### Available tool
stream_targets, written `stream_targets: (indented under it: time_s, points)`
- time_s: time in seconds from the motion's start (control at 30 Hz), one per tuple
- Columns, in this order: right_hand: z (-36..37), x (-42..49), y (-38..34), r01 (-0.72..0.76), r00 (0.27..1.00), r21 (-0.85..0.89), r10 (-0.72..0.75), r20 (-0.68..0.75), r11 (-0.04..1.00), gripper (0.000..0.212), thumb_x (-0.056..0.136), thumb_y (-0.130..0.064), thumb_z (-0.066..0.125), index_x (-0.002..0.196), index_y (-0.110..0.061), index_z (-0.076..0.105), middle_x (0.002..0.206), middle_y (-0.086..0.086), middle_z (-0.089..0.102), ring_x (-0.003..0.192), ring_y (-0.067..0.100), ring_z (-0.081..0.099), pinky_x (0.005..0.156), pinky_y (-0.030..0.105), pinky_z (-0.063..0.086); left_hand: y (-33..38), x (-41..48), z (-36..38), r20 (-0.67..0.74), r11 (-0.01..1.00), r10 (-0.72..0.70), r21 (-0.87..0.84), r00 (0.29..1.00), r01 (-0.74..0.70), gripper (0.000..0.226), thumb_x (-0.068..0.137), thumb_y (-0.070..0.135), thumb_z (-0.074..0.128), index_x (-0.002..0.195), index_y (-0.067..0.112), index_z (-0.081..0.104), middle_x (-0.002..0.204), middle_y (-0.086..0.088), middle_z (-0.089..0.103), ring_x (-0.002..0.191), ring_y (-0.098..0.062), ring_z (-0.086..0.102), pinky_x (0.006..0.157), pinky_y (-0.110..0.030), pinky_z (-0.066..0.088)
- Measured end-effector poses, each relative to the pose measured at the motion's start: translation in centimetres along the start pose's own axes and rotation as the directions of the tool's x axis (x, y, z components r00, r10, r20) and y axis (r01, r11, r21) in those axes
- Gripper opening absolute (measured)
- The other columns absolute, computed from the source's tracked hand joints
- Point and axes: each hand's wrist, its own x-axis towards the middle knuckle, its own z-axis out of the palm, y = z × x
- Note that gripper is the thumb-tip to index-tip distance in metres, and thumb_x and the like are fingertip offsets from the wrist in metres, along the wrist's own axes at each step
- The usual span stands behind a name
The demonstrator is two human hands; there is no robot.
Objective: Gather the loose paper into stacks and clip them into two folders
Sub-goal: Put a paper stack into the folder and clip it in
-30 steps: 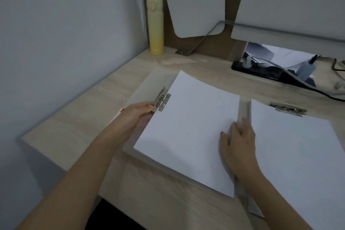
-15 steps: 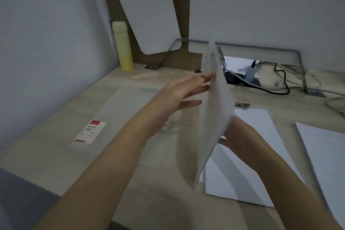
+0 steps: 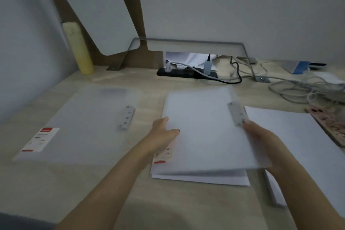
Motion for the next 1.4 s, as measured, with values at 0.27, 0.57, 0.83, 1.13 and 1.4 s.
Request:
stream_targets:
  time_s: [0.27, 0.57, 0.83, 1.13, 1.4]
  points:
    - [2.8, 0.7, 2.9, 0.087, 0.988, -0.356, -0.127, -0.089, 0.931, 0.006, 0.092, -0.014, 0.048, 0.093, -0.018, 0.052, 0.089, 0.002, 0.061, 0.075, 0.014, 0.056, 0.063, 0.025, 0.044, -2.7, 1.7, -0.4, -0.115, 0.983, 0.078, 0.175, 0.99, -0.057, 0.06, 0.096, 0.02, 0.046, 0.147, 0.01, 0.017, 0.156, -0.005, 0.008, 0.135, -0.018, 0.03, 0.096, -0.019, 0.028]
    - [7.6, 2.0, 3.8, 0.062, 0.99, -0.655, -0.128, -0.054, 0.753, 0.091, 0.083, -0.036, 0.062, 0.149, -0.015, 0.002, 0.152, 0.01, 0.021, 0.139, 0.028, 0.022, 0.113, 0.041, 0.023, -5.7, 1.7, -4.5, -0.15, 0.909, 0.189, 0.399, 0.97, -0.116, 0.051, 0.096, 0.026, 0.044, 0.144, 0.016, 0.029, 0.156, 0.002, 0.018, 0.14, -0.015, 0.026, 0.113, -0.028, 0.023]
    - [11.9, 3.7, 4.6, 0.156, 0.954, -0.945, -0.29, 0.069, 0.289, 0.055, 0.096, -0.047, 0.027, 0.146, -0.025, 0.02, 0.158, 0.011, 0.001, 0.146, 0.026, -0.003, 0.117, 0.043, -0.001, -10.4, 1.4, -15.1, -0.49, 0.83, 0.161, 0.537, 0.857, 0.152, 0.053, 0.093, 0.024, 0.05, 0.141, 0.004, 0.036, 0.154, -0.02, 0.022, 0.144, -0.03, 0.015, 0.117, -0.039, 0.015]
    - [14.8, 4.4, 6.4, 0.198, 0.928, -0.967, -0.349, 0.131, 0.163, 0.06, 0.091, -0.051, 0.006, 0.148, -0.031, 0.013, 0.158, 0.004, 0.011, 0.146, 0.022, 0.003, 0.118, 0.045, -0.002, -13.7, -0.1, -23.7, -0.606, 0.85, -0.266, 0.219, 0.749, 0.478, 0.088, 0.076, 0.068, 0.054, 0.135, 0.005, 0.04, 0.137, -0.02, 0.043, 0.124, -0.038, 0.045, 0.1, -0.048, 0.04]
    - [15.0, 4.4, 6.0, 0.198, 0.93, -0.967, -0.341, 0.134, 0.16, 0.052, 0.096, -0.043, 0.017, 0.147, -0.032, 0.016, 0.158, 0.003, 0.014, 0.146, 0.019, 0.005, 0.118, 0.043, -0.001, -13.4, -0.1, -24.0, -0.501, 0.91, -0.369, -0.025, 0.783, 0.414, 0.062, 0.083, 0.054, 0.056, 0.113, 0.0, 0.053, 0.089, -0.011, 0.052, 0.067, -0.023, 0.051, 0.06, -0.028, 0.038]
